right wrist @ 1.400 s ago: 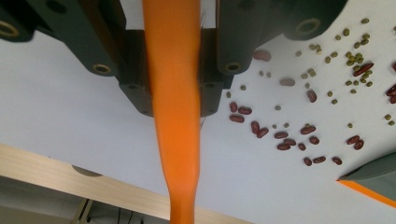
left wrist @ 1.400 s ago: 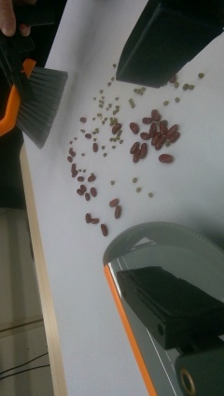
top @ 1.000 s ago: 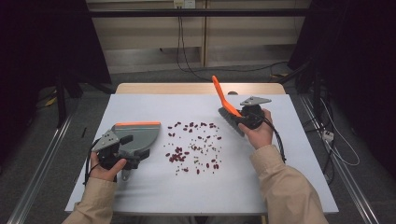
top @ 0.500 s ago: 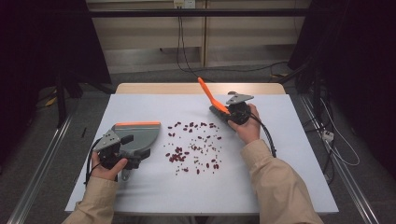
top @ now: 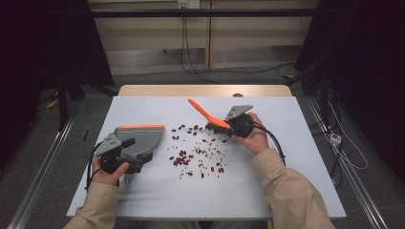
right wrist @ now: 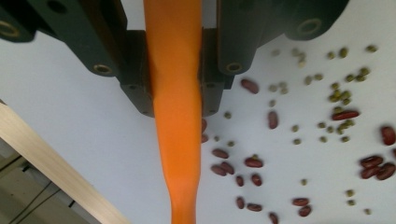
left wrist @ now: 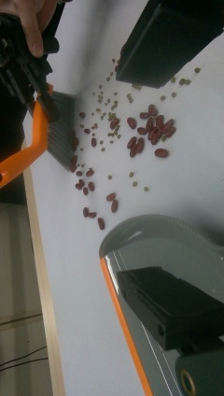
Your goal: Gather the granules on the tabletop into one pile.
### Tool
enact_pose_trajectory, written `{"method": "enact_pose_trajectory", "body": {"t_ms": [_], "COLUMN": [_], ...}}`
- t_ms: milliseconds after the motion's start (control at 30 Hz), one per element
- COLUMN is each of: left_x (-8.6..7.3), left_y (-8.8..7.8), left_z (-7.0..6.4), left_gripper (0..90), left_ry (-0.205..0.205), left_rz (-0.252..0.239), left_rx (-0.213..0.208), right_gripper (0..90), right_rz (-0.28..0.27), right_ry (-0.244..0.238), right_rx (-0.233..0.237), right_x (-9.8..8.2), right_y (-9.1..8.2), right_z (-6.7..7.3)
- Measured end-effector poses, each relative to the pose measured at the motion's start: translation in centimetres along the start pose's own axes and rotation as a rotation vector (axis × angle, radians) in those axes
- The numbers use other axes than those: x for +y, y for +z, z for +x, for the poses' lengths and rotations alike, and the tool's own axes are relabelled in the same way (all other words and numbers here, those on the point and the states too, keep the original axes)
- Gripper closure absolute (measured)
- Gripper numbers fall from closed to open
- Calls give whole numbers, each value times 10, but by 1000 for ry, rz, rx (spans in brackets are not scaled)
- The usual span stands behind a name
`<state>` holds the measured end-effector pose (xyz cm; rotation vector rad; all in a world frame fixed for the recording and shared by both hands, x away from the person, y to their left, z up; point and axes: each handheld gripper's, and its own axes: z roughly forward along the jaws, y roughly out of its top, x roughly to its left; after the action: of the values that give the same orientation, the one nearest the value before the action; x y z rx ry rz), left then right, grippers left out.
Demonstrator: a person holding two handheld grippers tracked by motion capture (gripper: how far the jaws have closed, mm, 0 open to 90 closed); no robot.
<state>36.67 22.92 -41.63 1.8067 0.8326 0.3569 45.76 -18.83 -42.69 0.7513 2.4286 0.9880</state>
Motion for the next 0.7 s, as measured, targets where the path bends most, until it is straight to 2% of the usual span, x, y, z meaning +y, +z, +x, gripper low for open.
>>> {"method": "enact_pose_trajectory", "body": {"t_ms": [267, 700], "left_x": [0, 0], "left_y": [0, -1], "left_z": [0, 0], "left_gripper": [52, 52], "left_ry": [0, 2], "left_rz": [0, -2], "left_rx": [5, 8], "right_gripper": [713, 713], "right_rz": [0, 4], "right_ry": [-37, -63], "right_rx": [55, 99], "right_x": [-7, -13], "right_y": [-14, -31], "right_z": [15, 38]}}
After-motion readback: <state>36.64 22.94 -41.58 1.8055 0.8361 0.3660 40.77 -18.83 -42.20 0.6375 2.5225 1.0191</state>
